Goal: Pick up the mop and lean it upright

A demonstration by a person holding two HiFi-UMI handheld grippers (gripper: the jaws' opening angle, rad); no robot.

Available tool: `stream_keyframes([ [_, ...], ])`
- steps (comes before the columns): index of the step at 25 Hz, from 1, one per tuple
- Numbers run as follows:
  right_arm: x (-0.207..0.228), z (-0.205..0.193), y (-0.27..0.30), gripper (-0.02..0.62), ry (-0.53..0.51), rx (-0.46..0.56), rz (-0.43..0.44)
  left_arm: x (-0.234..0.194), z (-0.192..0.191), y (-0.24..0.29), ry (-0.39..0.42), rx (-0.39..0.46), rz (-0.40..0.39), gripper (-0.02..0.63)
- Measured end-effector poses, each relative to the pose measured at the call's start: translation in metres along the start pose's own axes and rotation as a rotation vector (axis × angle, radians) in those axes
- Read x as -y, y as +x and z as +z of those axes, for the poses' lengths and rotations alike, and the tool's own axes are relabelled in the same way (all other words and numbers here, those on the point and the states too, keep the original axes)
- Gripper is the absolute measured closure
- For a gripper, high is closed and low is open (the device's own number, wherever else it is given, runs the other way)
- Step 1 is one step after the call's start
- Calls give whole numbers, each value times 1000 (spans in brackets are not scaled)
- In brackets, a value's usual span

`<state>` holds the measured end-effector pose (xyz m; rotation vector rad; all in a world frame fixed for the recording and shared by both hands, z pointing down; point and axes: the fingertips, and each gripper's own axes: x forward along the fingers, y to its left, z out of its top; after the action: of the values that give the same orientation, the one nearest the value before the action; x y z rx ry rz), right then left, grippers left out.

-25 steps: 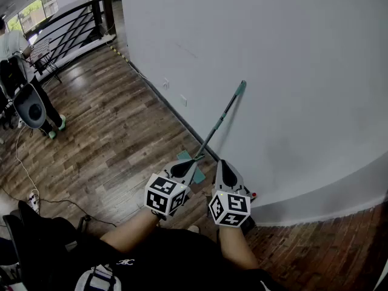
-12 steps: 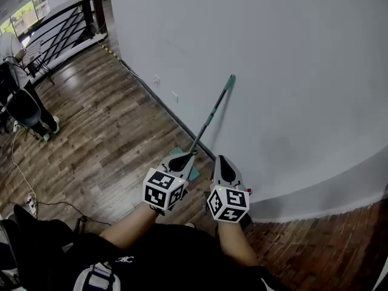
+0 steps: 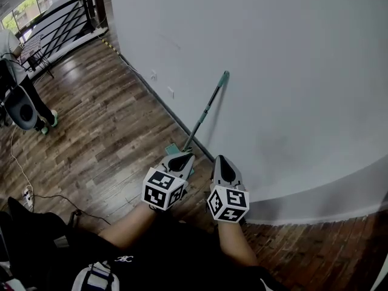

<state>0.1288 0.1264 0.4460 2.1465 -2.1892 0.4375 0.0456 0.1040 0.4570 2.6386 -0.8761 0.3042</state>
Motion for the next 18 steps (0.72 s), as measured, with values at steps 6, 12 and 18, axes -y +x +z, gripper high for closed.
stream_keyframes([
  [6, 21, 1, 29, 581, 9, 3, -19, -15, 6, 31, 1, -1, -2, 609],
  [12, 44, 15, 89, 581, -3, 33, -80, -57, 21, 89, -15, -4, -50, 609],
  [18, 57, 41, 163, 581, -3, 8, -113, -101, 70, 139, -18, 37, -98, 609],
])
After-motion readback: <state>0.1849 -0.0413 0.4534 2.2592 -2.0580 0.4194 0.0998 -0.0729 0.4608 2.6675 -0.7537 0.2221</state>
